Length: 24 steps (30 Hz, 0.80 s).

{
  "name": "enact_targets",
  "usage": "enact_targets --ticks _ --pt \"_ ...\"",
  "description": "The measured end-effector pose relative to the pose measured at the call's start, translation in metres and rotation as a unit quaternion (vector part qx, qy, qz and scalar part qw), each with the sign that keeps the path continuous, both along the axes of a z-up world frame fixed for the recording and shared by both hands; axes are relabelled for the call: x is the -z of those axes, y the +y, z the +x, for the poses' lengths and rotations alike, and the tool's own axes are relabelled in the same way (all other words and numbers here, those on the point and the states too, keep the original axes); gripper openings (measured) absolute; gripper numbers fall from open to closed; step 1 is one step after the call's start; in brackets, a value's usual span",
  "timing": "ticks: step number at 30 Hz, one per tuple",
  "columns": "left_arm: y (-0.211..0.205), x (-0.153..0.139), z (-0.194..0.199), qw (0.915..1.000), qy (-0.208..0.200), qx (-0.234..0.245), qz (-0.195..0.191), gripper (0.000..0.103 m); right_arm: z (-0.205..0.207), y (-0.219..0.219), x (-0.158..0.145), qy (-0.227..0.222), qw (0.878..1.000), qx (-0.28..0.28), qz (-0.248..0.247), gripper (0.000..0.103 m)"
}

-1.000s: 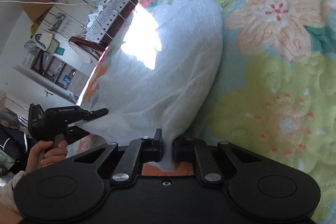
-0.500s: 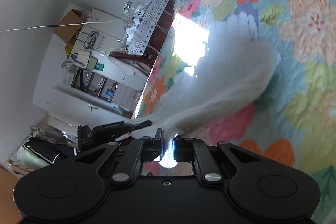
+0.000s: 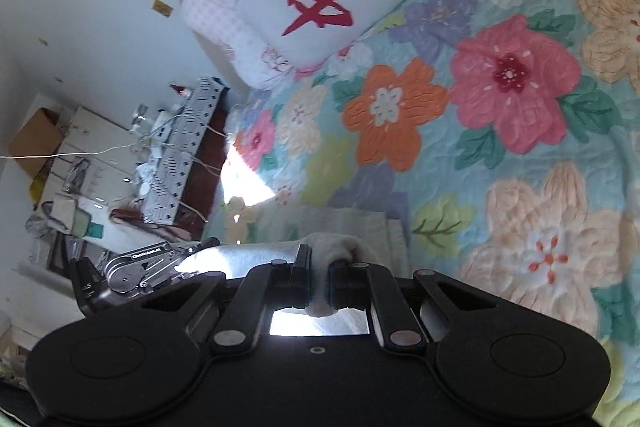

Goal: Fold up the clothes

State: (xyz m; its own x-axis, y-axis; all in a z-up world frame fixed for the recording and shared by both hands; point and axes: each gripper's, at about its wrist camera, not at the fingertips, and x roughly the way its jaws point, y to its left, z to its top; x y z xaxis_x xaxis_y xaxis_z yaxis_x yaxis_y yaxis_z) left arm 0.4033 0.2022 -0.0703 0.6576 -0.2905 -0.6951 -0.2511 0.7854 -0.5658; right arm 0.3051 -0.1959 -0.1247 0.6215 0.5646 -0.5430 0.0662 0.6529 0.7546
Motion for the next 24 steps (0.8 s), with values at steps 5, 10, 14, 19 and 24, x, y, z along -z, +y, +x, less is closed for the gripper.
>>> enact_targets --ticks 5,10,14,19,24 --pt "-0.018 0.032 0.038 0.9985 0.051 0.014 0.016 0.006 0.031 -0.003 0.023 0.059 0.997 0.000 -0.050 0.015" --pt "-0.018 0.040 0.046 0.9984 0.051 0.021 0.013 0.008 0.041 -0.015 0.039 0.064 0.997 0.029 -0.038 0.027" --pt "-0.022 0.024 0.038 0.9986 0.009 0.051 0.012 0.011 0.031 -0.028 0.036 0.015 0.997 0.073 -0.025 0.054" --pt "-0.009 0.016 0.036 0.9979 -0.009 0.045 -0.046 0.019 0.029 -0.034 0.021 -0.039 0.993 0.086 -0.064 0.054" --pt "0.003 0.015 0.030 0.9963 -0.023 0.033 -0.075 0.021 0.012 -0.012 -0.001 -0.138 0.983 0.034 -0.114 0.054"
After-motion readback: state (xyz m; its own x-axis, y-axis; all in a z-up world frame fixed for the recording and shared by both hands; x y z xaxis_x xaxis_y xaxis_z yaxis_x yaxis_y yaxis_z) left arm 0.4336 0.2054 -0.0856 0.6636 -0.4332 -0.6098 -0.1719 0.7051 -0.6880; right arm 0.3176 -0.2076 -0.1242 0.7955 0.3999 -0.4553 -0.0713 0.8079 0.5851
